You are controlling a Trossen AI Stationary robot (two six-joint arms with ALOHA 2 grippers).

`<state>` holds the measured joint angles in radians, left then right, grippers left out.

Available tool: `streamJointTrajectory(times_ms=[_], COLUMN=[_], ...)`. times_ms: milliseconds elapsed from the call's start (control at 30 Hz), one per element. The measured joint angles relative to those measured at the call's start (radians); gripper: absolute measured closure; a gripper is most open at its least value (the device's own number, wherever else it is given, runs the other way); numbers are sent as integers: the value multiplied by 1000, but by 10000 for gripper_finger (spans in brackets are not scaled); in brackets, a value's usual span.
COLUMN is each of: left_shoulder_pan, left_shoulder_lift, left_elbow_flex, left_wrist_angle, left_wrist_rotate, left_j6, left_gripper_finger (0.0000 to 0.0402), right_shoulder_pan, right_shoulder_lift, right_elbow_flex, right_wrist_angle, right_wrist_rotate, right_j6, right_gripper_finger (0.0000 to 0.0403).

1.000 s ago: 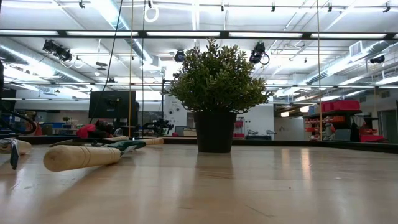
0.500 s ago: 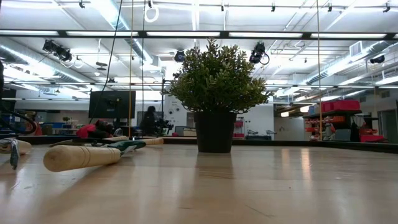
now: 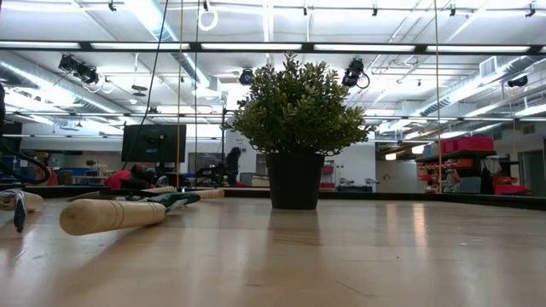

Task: Pick & Place Garden tools in Gardening bag
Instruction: Put the green spray bottle into the white gardening bag

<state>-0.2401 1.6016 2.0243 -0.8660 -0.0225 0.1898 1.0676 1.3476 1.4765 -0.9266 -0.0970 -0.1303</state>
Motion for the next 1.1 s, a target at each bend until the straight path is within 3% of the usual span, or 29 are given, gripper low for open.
streamJointTrajectory(times_ms=[400,967,1100], left_shoulder_pan=[-6,-9,-23], left_shoulder_lift=[0,0,0], left_elbow_flex=[0,0,0], left_wrist_angle=[1,18,45], left_wrist_rotate=[0,0,-4], left_j6=[13,16,38], left_gripper_finger=[401,401,401], right_shoulder_pan=[1,15,15], right_shoulder_lift=[3,74,74], right_elbow_flex=[0,0,-54], right_wrist_angle=[82,52,64], right_wrist_rotate=[61,56,52], right_j6=[51,106,118], right_gripper_finger=[355,355,355])
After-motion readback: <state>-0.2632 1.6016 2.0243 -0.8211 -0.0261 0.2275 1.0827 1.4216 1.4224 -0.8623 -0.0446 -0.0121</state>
